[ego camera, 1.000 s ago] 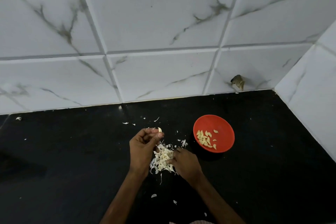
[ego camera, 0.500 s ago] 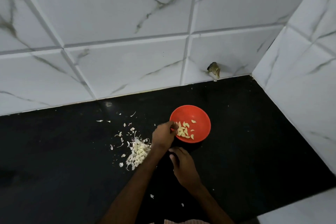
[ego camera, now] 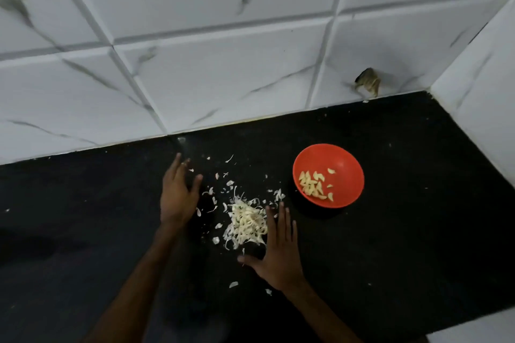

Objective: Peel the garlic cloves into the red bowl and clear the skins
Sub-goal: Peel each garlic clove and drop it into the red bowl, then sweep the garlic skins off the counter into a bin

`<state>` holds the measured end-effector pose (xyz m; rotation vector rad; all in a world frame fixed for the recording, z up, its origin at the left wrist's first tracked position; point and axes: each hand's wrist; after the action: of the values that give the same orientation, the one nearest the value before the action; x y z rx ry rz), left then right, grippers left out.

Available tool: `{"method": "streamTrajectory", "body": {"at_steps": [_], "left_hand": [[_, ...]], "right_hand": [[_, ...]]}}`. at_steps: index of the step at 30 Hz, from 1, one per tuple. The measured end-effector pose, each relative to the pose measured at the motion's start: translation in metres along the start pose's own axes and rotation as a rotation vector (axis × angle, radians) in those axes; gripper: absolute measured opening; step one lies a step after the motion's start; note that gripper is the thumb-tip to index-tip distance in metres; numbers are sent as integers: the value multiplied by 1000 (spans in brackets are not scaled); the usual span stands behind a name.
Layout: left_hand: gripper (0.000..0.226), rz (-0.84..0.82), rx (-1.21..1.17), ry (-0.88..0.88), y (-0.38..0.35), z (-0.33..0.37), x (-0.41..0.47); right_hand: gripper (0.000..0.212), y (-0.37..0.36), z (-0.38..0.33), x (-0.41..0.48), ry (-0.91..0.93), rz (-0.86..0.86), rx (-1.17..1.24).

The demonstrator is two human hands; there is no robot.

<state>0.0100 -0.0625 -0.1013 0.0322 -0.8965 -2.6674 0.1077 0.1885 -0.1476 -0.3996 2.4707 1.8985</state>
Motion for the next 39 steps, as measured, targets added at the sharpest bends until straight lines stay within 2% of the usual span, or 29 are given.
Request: {"method": "streamTrajectory", "body": {"at_steps": [3, 7, 9, 11, 13, 14, 15, 17, 19, 21, 23, 26, 28, 30, 32, 34, 37, 39], "left_hand": [[71, -150, 221, 13, 10, -42, 20], [77, -277, 264, 59, -7, -62, 25], [71, -331, 205, -38, -20, -56, 15], [66, -481, 107, -177, -32, -43, -5], [63, -607, -73, -260, -35, -33, -30], [61, -604, -217, -250, -33, -31, -40], [58, -542, -371, -212, -30, -29, -49], [51, -307, -621, -92, -20, -30, -59], [48, -84, -761, 30, -11, -33, -63], [44, 23, -823, 97, -5, -38, -63], [46, 71, -853, 121, -2, -46, -63], [62, 91, -906, 140, 1, -54, -64], [75, 107, -951, 145, 2, -57, -66], [82, 139, -980, 151, 1, -56, -67], [81, 167, -997, 170, -1, -55, -66], [74, 197, -1011, 175, -2, -55, -66], [64, 254, -1028, 183, -3, -58, -66], [59, 302, -1062, 223, -3, -56, -67]], "right_hand": [[112, -6, -21, 19, -35, 93, 27], [106, -14, -46, 44, -33, 102, -2], [102, -19, -54, 52, -39, 100, -22], [94, -21, -58, 55, -14, 108, -27], [88, -20, -56, 53, -6, 172, 15], [86, -18, -53, 51, -27, 227, 52], [86, -16, -48, 48, -62, 285, 94], [90, -13, -39, 42, -136, 342, 162], [99, -12, -39, 43, -127, 304, 167], [107, -13, -49, 53, -40, 244, 142], [109, -15, -63, 68, 50, 182, 92], [97, -21, -82, 87, 178, 111, -93], [79, -27, -90, 89, 242, 112, -167], [52, -33, -94, 88, 313, 241, -156], [33, -35, -95, 87, 374, 341, -187], [38, -34, -95, 88, 392, 355, -253], [17, -34, -91, 91, 440, 439, -254], [22, -33, -87, 93, 444, 482, -215]]}}
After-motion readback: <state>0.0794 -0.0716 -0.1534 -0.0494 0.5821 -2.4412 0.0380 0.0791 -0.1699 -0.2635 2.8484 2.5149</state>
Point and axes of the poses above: each hand's wrist, its own x-axis towards the middle knuckle, its own y-axis out of the back of the hand, z = x × y, and after that the axes turned 15 degrees about -x, right-handed
